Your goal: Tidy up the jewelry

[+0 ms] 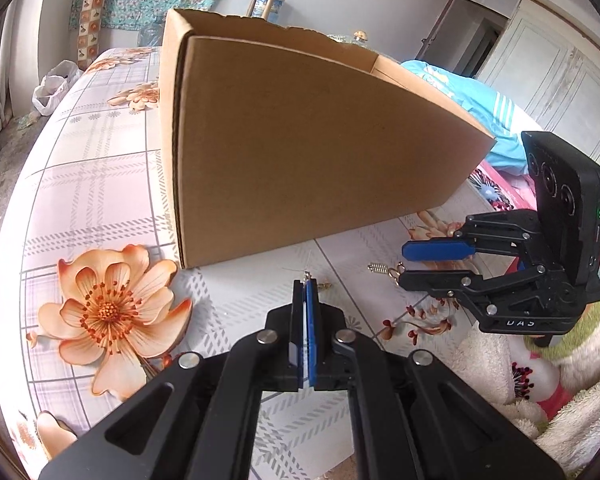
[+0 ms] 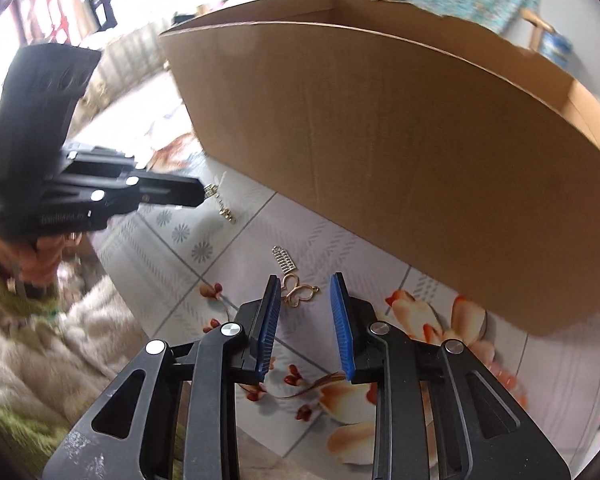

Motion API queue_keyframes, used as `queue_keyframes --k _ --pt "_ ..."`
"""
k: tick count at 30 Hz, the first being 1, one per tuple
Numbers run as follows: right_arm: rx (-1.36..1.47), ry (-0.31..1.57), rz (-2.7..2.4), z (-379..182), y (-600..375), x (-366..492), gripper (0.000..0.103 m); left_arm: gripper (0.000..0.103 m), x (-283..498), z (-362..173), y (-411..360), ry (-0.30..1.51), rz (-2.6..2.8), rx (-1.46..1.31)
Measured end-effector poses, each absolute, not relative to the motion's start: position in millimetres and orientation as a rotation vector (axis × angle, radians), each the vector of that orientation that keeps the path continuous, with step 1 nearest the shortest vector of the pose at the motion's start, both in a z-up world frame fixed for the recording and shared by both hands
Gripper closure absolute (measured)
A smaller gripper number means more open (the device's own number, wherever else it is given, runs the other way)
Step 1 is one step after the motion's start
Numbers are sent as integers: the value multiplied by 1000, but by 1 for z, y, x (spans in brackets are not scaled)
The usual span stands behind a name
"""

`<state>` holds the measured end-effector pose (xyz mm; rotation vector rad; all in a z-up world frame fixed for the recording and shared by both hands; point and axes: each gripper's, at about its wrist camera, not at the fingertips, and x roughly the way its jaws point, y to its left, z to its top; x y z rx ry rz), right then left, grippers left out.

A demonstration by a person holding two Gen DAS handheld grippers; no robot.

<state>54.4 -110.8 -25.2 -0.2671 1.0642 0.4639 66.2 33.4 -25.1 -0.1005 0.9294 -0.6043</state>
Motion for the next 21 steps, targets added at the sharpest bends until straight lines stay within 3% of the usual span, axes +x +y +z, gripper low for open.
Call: queue_keyframes --k 8,11,13,19,21 --pt "-367 1089 527 -31 -95 59 77 102 66 -25 38 924 -621 -110" --pt "-363 1097 529 -31 -95 60 85 102 66 -26 40 921 -622 -116" --pt "-343 1104 536 -30 -93 61 99 102 66 -26 43 919 -622 -118" --pt "-269 1111 524 -34 -109 61 103 102 62 -24 49 910 -629 -118" --pt "-258 1117 512 -33 -109 61 99 102 60 -23 51 906 -630 -118"
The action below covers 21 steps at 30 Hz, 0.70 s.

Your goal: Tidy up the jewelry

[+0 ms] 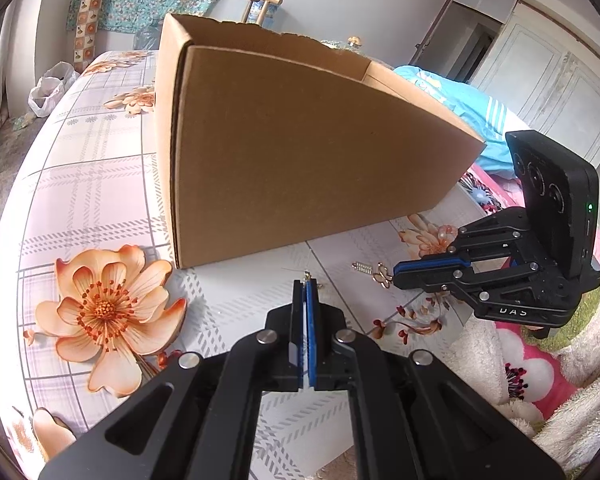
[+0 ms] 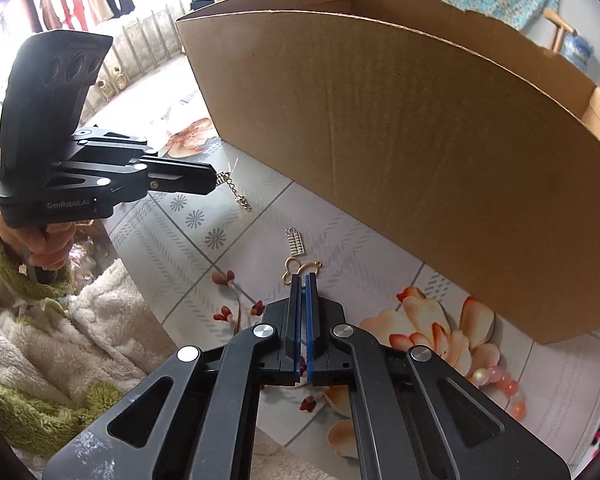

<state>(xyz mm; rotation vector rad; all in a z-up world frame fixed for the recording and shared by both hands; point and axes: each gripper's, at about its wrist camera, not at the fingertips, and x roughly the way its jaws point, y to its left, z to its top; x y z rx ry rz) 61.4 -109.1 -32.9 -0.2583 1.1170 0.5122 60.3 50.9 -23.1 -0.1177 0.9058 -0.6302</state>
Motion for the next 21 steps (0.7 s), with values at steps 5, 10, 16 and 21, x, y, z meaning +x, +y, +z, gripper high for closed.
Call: queue_keyframes --k 5,10,16,21 --pt "-280 1069 515 -26 -106 59 80 102 60 -24 55 906 -630 -129" --pt "-393 1052 546 -32 -93 66 80 102 60 -23 57 903 -639 -127" --pt "-440 1103 642 -44 -90 76 85 102 60 -25 58 903 -642 -132" --pt "-427 1106 647 -44 -90 78 86 102 60 -26 61 900 -643 -142"
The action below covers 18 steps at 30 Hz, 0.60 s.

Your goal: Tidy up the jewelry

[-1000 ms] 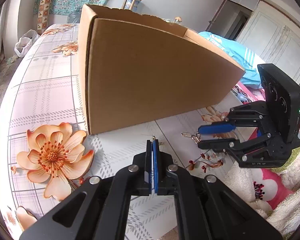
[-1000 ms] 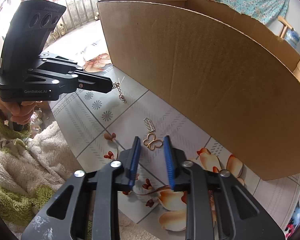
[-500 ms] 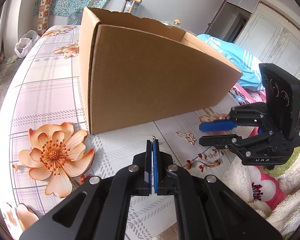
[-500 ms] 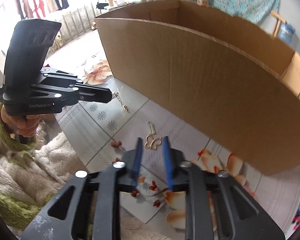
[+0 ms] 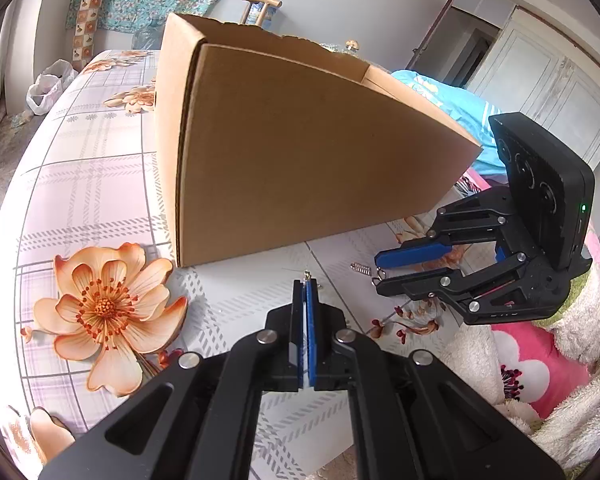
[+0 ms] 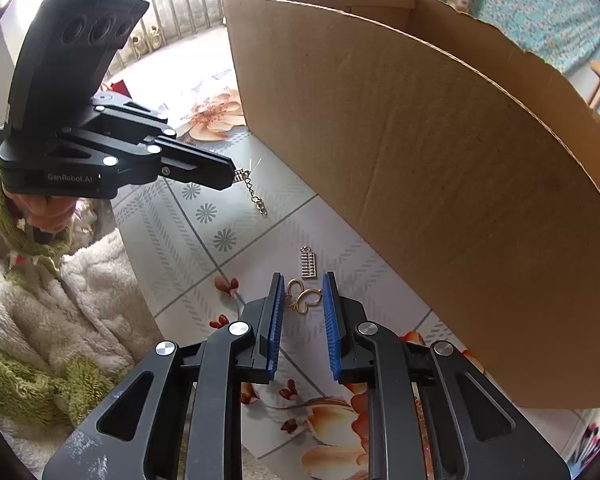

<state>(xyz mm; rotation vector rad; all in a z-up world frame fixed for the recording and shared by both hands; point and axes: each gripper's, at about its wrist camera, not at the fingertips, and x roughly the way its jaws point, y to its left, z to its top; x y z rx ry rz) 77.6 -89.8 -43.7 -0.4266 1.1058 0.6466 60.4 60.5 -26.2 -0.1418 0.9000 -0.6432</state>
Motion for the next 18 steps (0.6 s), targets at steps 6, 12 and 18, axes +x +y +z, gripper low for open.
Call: queue_keyframes --k 6,12,18 --pt "-388 1113 630 -41 -100 78 86 102 59 -22 64 889 -645 -143" --pt "-331 1066 615 -21 -113 68 86 102 49 -9 68 847 -665 -160" --pt "-238 952 622 21 -130 54 86 102 30 30 70 747 -737 -171"
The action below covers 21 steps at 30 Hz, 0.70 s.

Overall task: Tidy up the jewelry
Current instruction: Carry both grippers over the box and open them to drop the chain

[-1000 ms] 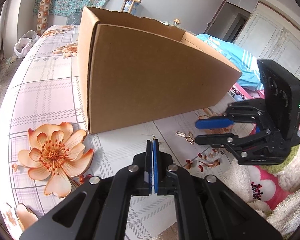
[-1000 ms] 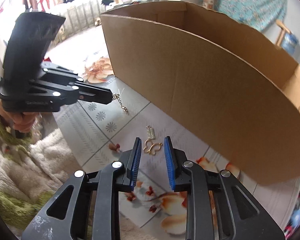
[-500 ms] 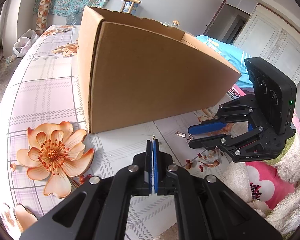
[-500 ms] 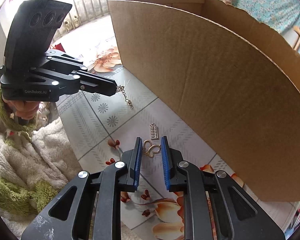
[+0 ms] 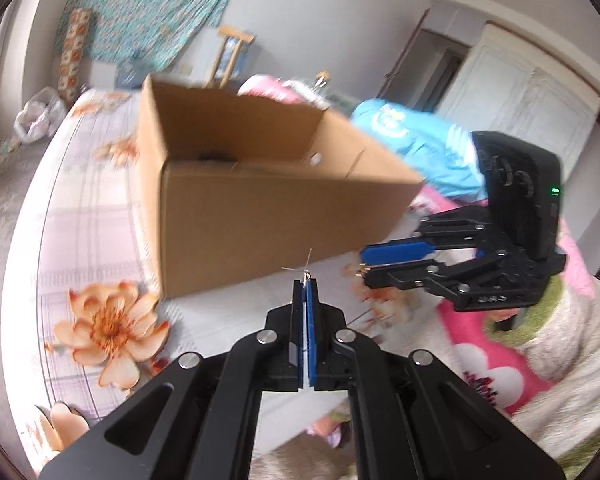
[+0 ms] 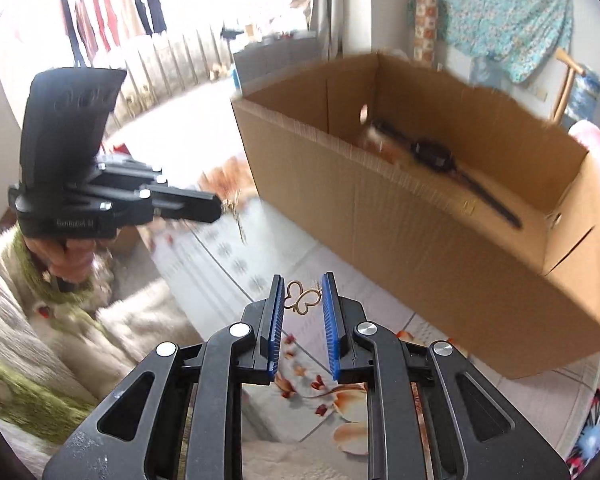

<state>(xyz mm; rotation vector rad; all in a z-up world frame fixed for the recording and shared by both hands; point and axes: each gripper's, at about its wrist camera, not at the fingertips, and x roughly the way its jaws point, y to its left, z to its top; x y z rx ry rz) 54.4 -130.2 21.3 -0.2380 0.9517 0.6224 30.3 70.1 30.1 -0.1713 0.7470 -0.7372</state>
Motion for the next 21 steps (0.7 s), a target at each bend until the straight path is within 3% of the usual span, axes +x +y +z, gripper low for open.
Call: queue_keyframes --k 5,9,15,21 --pt "-227 819 608 70 -138 55 86 102 36 78 69 673 -837 -174" --pt "-191 814 563 91 -144 88 86 102 64 109 55 670 -853 -77" --pt "-55 1046 532 85 -167 169 86 102 127 112 8 837 -875 67" --pt "42 1349 494 25 -178 228 86 102 192 56 -34 1174 -857 151"
